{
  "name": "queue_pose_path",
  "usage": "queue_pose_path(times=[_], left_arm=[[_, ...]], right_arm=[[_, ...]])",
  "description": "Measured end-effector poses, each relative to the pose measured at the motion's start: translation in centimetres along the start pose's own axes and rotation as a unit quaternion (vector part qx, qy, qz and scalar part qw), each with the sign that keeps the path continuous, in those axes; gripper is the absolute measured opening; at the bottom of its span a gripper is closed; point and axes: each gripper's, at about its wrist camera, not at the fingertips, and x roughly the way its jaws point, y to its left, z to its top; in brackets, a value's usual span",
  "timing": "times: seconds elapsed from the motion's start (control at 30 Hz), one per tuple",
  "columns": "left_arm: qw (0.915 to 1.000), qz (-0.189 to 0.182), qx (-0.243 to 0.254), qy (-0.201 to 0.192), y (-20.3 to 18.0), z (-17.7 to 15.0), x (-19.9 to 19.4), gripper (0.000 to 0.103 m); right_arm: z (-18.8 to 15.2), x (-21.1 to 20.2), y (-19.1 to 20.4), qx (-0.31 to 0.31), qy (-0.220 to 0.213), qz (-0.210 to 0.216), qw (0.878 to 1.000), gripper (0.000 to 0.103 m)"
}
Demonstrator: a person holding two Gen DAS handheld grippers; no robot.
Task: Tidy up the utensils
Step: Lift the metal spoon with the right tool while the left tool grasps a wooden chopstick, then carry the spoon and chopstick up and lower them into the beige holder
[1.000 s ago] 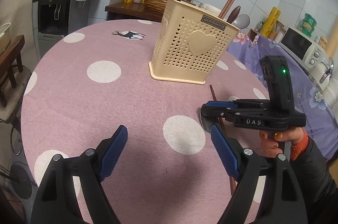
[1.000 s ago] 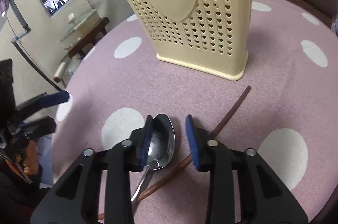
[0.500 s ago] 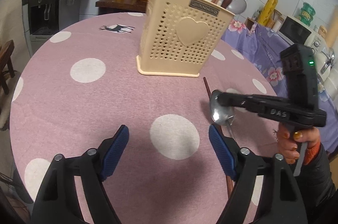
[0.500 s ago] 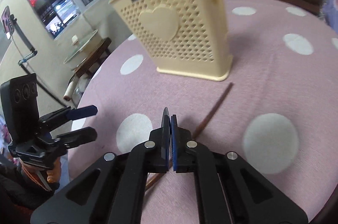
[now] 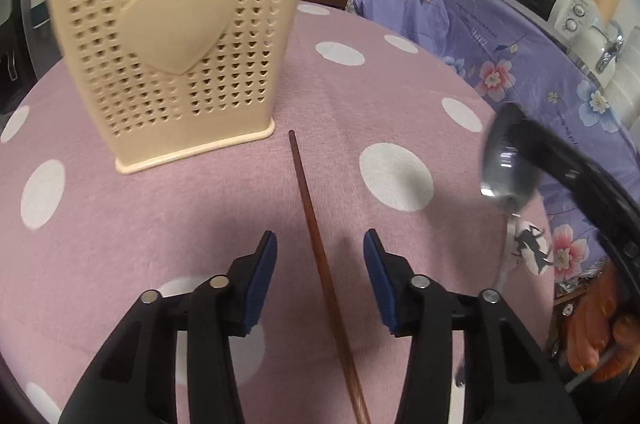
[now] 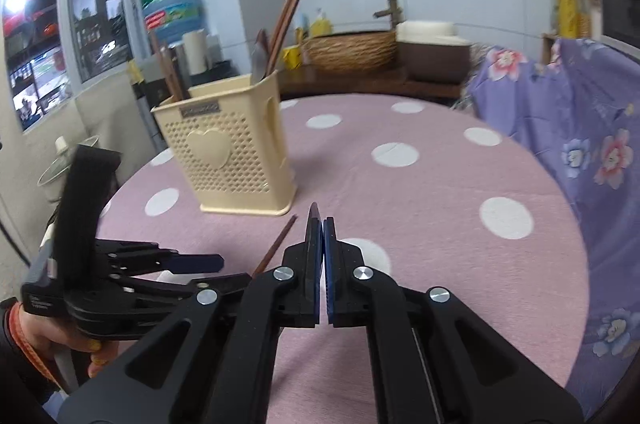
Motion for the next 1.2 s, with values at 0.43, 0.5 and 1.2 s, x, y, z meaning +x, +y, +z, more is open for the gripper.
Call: queue_pose_path(times=[0.43,0.5,1.2], left_arm=[[0.9971,0.073,0.022,0.010,-1.1,3.4,4.2,0.007],[0.9965,0.080,0.024,0.009,-1.4,3.4,4.2,0.007],[0.9907,0.008,-0.039,-0.130,1.6,1.9,-9.9,0.006]], right_arm=[[-1.1,-1.9,-0.3,0.011,-0.031,-0.031,0.999,0.003],[-1.2,-1.9,-0.2,0.014,-0.032,-0.032,0.999,0.003],[-0.8,-3.5,0.6,0.010,-0.052,-0.042,0.998,0.003]])
